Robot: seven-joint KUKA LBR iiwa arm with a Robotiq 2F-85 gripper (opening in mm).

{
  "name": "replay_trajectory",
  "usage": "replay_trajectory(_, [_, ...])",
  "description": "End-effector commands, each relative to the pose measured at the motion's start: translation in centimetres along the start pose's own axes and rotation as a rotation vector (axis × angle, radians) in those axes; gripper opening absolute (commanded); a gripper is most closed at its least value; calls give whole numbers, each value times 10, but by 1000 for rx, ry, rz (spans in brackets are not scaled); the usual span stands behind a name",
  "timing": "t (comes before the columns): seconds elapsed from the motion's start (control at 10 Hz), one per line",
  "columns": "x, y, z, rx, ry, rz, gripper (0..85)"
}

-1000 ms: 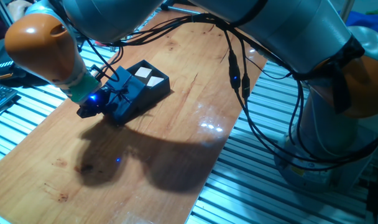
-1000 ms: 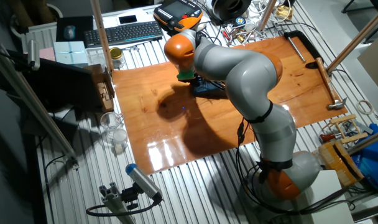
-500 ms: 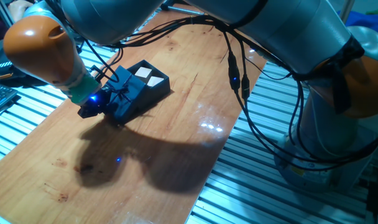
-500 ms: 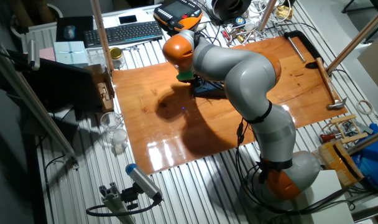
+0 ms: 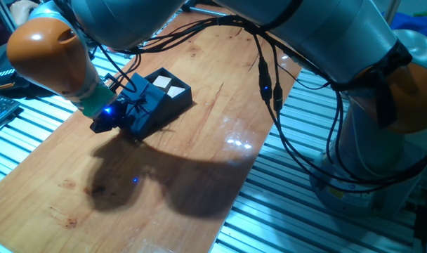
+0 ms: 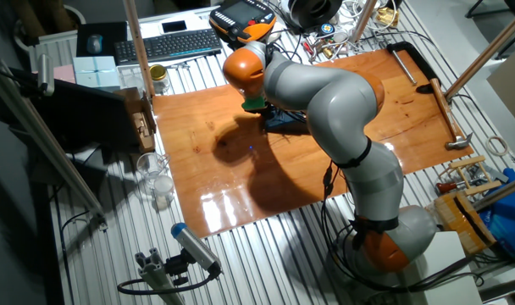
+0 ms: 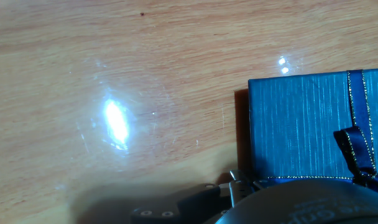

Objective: Slide the outer casing onto the gift box

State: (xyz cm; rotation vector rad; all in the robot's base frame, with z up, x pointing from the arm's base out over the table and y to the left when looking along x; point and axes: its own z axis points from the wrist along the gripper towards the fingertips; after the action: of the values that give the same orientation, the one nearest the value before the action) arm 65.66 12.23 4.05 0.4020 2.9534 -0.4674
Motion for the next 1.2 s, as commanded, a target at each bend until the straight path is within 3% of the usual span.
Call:
replay_trajectory(0.0, [0,-1,-1,3,2,-2,0])
replay_trajectory(1.1, [-4,-12,-13,7,4,-5,0])
